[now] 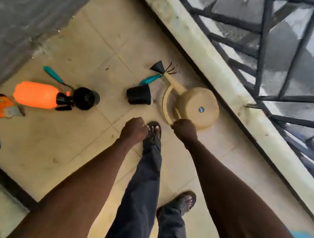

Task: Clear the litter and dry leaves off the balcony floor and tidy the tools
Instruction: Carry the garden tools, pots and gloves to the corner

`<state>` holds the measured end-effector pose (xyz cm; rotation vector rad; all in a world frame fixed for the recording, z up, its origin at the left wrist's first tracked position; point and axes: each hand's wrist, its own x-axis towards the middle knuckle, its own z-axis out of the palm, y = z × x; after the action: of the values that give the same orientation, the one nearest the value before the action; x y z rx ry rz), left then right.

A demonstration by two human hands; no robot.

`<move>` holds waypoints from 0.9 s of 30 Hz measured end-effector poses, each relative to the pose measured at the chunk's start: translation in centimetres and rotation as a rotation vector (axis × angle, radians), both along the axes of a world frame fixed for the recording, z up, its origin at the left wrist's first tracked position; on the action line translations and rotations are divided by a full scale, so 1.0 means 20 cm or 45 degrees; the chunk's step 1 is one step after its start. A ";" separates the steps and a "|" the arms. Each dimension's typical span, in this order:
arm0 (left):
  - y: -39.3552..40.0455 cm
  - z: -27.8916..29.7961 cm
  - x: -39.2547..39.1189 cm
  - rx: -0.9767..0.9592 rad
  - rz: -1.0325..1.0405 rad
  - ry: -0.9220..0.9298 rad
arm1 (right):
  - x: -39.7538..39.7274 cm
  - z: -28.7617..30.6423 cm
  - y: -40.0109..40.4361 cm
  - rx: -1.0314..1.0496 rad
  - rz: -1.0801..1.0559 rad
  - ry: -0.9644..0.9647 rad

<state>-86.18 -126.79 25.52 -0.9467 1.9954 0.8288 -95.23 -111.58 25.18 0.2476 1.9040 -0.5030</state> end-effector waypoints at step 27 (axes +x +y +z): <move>0.19 0.08 0.07 0.012 -0.277 0.038 | 0.27 0.00 0.33 0.115 -0.040 0.384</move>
<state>-84.81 -123.06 27.19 -0.6998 2.0742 0.7336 -89.92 -104.95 25.20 0.2727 2.2227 -0.4978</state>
